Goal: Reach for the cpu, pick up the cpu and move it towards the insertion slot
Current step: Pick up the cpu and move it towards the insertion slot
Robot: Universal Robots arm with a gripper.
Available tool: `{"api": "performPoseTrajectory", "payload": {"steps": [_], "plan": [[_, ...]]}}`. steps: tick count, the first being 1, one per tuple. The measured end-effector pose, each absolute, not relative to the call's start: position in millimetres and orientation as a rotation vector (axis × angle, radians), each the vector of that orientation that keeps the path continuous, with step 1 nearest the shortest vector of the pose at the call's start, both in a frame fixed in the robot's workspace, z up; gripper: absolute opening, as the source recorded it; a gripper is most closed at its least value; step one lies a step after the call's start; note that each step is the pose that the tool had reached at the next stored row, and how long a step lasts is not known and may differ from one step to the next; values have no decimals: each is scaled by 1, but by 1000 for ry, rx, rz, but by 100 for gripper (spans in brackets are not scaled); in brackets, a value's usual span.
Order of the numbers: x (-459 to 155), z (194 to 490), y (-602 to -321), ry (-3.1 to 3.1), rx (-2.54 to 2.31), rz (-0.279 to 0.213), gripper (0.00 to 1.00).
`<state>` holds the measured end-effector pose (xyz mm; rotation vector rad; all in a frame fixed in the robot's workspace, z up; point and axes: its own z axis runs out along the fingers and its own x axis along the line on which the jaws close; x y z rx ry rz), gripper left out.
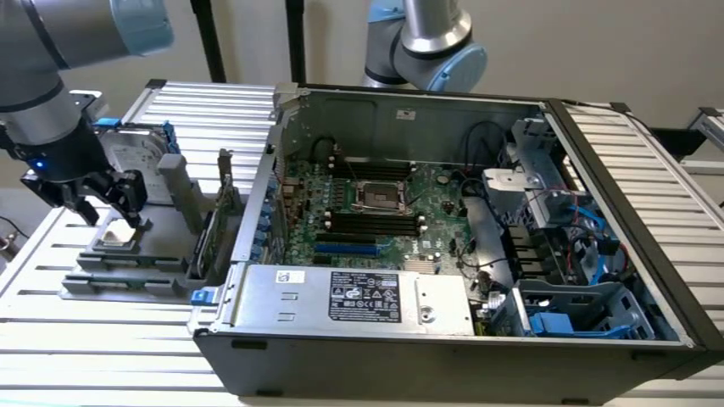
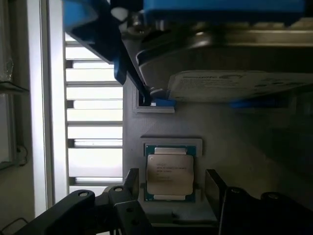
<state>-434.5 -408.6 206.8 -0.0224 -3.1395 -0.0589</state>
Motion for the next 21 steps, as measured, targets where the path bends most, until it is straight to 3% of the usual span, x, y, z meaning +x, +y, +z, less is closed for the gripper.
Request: {"api": "performPoseTrajectory", "payload": {"steps": [21], "plan": [[-433, 192, -410, -3139, -22, -59, 65]]}}
